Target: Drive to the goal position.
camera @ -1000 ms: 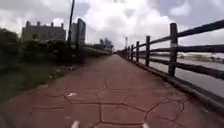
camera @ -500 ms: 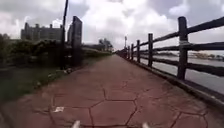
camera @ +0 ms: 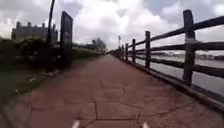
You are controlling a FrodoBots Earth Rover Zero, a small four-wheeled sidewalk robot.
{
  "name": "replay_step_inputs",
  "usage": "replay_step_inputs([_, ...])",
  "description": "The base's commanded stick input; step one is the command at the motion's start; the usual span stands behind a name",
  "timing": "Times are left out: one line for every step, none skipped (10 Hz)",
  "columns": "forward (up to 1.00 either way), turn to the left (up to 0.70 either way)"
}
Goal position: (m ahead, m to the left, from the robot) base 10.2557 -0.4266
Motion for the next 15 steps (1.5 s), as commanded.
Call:
replay_step_inputs([0.85, 0.11])
replay_step_inputs([0.85, 0.11])
replay_step_inputs([0.85, 0.11])
replay_step_inputs([0.85, 0.11])
replay_step_inputs([0.85, 0.11])
replay_step_inputs([0.85, 0.11])
replay_step_inputs([0.85, 0.11])
replay_step_inputs([0.85, 0.11])
replay_step_inputs([0.85, 0.11])
replay_step_inputs([0.85, 0.11])
replay_step_inputs([0.85, -0.23])
replay_step_inputs([0.85, -0.23])
replay_step_inputs([0.85, -0.23])
replay_step_inputs([0.85, -0.23])
replay_step_inputs([0.85, -0.23])
